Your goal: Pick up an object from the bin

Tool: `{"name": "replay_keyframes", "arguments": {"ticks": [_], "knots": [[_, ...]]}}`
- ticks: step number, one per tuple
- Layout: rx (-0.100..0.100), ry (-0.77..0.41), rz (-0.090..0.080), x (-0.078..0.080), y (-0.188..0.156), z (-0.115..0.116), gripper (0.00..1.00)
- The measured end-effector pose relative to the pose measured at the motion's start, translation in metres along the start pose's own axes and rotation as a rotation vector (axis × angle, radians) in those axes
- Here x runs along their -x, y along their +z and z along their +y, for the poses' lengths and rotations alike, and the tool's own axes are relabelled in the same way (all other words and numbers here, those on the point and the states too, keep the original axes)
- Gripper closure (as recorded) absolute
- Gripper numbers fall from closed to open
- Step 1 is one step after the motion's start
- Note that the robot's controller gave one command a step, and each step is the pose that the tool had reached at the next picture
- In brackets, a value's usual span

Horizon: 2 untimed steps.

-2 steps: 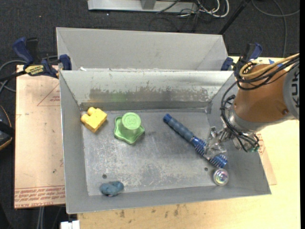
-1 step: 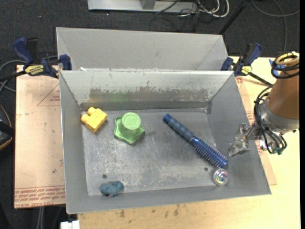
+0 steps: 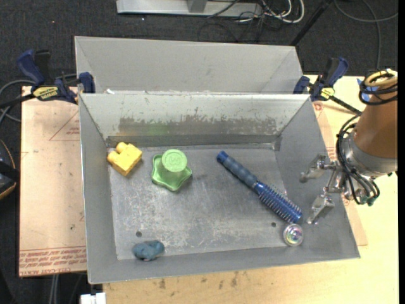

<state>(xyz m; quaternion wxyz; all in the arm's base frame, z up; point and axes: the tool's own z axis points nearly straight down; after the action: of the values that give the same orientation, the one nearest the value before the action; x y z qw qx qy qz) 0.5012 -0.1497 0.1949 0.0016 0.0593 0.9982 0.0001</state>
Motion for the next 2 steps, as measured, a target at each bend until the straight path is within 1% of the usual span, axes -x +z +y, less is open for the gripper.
{"name": "replay_keyframes", "arguments": {"ticks": [1, 2], "knots": [[-0.009, -0.525, -0.021, 0.0518, 0.0949, 0.0489, 0.0], [0.005, -0.526, -0.001, 0.0449, 0.1021, 0.0534, 1.0]]}}
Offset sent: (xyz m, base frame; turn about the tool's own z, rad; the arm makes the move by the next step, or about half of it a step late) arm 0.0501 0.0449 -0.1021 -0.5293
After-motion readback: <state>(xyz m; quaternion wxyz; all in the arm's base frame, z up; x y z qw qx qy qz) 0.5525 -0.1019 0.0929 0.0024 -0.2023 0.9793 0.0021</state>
